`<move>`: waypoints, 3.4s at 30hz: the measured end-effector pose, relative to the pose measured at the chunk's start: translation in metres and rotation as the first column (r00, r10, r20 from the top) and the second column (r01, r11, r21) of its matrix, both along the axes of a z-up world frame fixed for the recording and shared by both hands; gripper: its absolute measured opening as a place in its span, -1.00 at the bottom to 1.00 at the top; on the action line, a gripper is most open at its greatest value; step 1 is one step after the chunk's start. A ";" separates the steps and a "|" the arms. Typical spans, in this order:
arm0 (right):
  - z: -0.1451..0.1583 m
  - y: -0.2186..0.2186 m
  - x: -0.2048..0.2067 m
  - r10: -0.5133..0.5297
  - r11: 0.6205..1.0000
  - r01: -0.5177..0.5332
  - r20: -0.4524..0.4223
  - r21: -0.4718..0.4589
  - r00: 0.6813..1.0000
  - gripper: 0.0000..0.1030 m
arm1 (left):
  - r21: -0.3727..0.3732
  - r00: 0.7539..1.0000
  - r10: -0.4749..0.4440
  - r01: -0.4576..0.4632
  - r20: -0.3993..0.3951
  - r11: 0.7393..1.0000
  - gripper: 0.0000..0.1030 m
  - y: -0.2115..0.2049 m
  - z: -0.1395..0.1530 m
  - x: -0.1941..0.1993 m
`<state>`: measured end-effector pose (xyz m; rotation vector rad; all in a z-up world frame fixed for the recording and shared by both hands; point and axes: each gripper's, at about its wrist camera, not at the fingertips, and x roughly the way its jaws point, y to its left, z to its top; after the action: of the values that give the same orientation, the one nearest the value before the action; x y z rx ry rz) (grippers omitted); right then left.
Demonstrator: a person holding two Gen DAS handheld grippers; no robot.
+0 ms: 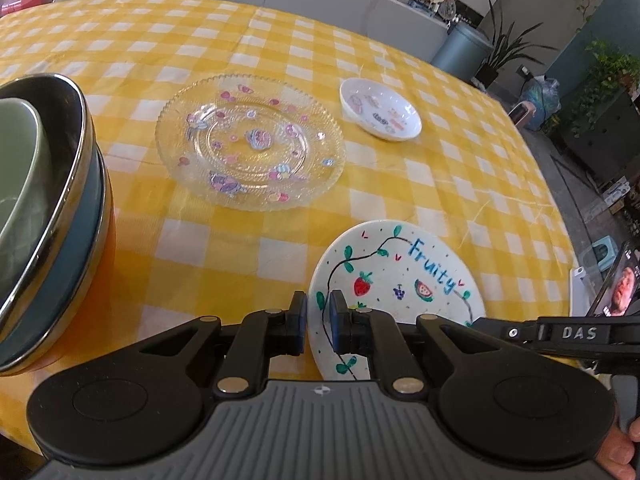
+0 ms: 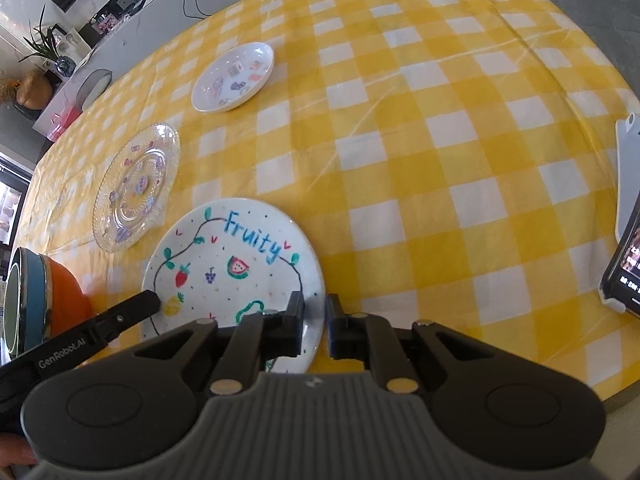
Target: Organize plates and bowls
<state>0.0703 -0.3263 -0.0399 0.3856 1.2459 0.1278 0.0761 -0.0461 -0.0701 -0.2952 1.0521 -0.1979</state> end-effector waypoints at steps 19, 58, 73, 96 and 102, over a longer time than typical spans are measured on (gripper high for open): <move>0.026 0.009 0.005 0.019 0.996 -0.005 0.158 -0.089 0.987 -0.34 | 0.070 0.995 -0.095 0.093 0.022 0.993 -0.44 0.006 0.044 0.023; -0.030 0.071 0.104 -0.049 0.944 0.021 0.077 0.329 0.996 -0.58 | 0.075 0.874 -0.417 0.446 -0.248 0.892 -0.03 0.091 0.006 0.197; -0.032 0.070 0.101 -0.046 0.937 0.018 0.072 0.350 0.996 -0.72 | 0.067 0.861 -0.437 0.468 -0.262 0.881 -0.53 0.086 0.000 0.202; -0.025 0.070 0.101 -0.050 0.947 0.029 0.058 0.319 0.997 -0.91 | 0.086 0.887 -0.393 0.423 -0.243 0.902 -0.60 0.089 0.004 0.195; -0.022 0.065 0.100 -0.064 0.948 0.046 0.047 0.315 0.997 -0.91 | 0.091 0.889 -0.389 0.419 -0.241 0.903 -0.65 0.085 0.012 0.190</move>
<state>0.1702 -0.2617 -0.0618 0.6881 1.1592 0.2898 0.2657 0.0384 -0.0578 0.0389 1.3338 -0.4739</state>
